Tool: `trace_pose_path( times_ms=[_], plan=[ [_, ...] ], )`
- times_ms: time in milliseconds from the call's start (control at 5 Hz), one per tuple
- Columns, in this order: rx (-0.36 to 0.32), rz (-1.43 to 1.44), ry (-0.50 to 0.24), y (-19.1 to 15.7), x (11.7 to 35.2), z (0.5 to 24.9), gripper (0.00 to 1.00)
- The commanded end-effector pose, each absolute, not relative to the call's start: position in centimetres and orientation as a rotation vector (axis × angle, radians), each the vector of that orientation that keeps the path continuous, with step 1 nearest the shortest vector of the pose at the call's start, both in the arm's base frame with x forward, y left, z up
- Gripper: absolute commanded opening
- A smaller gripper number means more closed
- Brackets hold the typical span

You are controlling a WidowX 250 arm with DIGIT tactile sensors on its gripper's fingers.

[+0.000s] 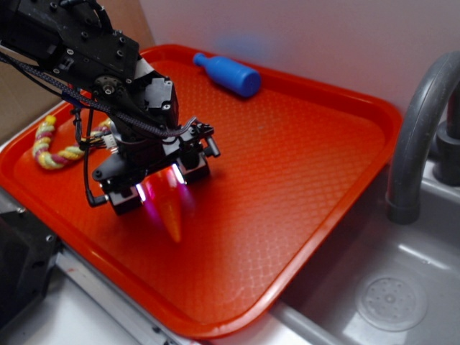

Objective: Grab the carrot.

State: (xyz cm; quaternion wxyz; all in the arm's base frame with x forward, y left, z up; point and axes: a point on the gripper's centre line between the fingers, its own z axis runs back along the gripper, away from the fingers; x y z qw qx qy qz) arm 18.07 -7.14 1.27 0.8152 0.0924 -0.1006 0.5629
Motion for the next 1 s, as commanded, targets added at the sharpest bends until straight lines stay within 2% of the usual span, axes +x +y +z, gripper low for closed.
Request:
trace_pose_path(
  times_ms=[0,200,400,600,800],
  plan=[
    [0.211,1.126,-0.224,-6.7,17.1,0.9,0.00],
    [0.104,0.895,-0.212,-5.3,17.8,5.5,0.00],
    [0.099,0.733,-0.178,-4.2,18.5,9.2,0.00],
    [0.034,0.568,-0.114,-3.1,18.9,12.5,0.00],
    [-0.001,0.464,-0.113,-2.2,19.0,15.9,0.00]
  ],
)
